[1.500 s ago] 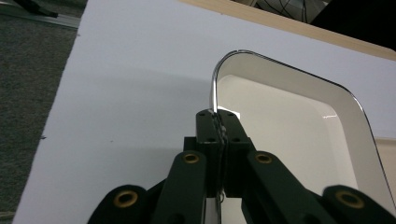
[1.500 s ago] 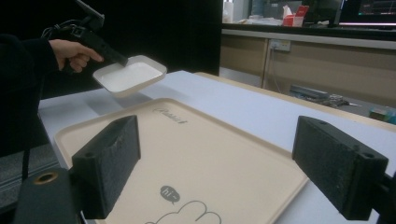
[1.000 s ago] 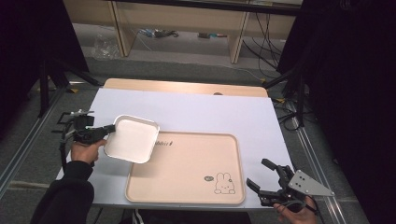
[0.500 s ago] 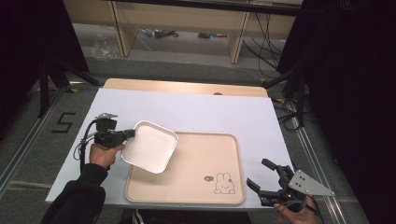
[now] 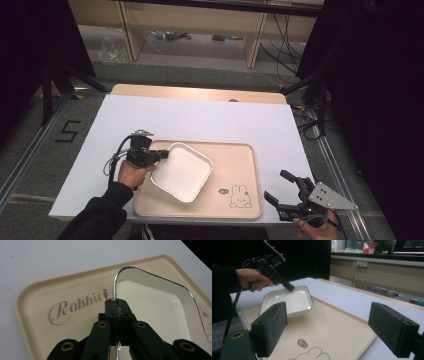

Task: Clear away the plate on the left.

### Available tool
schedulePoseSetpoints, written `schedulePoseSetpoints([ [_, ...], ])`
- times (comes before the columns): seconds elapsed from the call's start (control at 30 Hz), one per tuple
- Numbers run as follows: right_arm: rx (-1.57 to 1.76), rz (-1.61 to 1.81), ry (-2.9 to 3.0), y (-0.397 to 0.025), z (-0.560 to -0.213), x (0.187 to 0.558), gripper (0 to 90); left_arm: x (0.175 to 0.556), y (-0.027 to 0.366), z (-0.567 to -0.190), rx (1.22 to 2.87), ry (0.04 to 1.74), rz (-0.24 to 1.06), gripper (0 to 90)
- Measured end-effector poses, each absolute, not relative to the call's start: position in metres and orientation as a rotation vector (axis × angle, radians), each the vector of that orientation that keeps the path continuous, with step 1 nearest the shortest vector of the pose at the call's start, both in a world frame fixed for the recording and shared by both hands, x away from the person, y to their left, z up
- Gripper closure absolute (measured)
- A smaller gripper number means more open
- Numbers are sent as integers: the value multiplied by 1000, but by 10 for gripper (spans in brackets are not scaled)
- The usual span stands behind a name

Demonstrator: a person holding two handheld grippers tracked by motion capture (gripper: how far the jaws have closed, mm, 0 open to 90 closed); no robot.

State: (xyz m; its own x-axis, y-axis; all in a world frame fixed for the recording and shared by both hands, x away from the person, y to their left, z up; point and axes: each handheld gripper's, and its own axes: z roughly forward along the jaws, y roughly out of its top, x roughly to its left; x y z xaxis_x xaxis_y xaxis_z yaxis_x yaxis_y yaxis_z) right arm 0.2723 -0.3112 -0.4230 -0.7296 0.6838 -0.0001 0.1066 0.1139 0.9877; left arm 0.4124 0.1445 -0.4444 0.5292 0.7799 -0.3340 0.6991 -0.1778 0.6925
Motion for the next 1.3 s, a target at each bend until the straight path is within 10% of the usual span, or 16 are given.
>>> schedulePoseSetpoints([
  [1.3,766,1654,1935,-311,-423,272,164,396,85,-468,1955,1161,-42,881],
])
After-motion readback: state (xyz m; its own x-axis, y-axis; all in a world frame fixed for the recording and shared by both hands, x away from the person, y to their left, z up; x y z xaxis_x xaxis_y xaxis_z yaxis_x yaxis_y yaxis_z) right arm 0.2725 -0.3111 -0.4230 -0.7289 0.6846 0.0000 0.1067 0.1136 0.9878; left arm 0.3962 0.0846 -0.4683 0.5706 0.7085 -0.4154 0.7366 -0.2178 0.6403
